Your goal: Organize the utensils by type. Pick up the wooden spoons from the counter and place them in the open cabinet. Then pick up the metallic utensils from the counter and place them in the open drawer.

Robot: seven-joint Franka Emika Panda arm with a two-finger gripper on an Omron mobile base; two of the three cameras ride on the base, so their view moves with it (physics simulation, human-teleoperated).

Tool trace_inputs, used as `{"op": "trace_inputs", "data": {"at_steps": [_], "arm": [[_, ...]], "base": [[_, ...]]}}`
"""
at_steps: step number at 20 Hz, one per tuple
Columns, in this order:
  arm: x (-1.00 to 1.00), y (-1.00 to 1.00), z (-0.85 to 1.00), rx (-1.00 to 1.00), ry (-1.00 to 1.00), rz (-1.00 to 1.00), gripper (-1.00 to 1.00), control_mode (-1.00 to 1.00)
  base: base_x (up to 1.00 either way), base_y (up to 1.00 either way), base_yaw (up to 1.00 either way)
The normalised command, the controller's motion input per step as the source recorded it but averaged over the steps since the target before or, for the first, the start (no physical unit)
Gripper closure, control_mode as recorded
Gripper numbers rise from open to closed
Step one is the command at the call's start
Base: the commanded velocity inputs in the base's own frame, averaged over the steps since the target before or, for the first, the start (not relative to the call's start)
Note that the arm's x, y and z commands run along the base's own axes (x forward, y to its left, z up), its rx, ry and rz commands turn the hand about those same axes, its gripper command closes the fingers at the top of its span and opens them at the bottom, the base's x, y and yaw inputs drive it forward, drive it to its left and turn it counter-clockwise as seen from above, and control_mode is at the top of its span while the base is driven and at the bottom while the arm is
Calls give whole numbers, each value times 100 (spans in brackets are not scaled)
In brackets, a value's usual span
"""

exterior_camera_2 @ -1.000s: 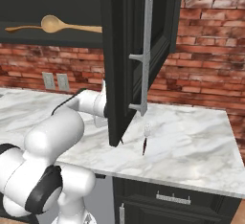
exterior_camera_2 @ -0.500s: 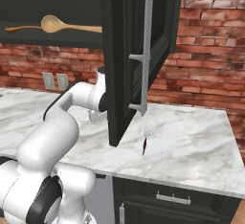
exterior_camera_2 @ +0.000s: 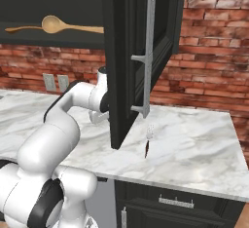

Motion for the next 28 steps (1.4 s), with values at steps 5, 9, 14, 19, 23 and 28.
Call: {"op": "trace_inputs", "data": {"at_steps": [5, 9, 14, 19, 23, 28], "arm": [[0, 0, 0, 0, 0, 0, 100, -100], [-13, 7, 0, 1, 0, 0, 100, 100], [0, 0, 0, 0, 0, 0, 100, 100], [0, 0, 0, 0, 0, 0, 100, 100], [0, 0, 0, 0, 0, 0, 100, 100], [0, 0, 0, 0, 0, 0, 100, 100]], "base": [[0, 0, 0], [-33, 7, 0], [-60, 16, 0], [-51, 12, 3], [-29, 5, 35], [-17, 1, 57]]}}
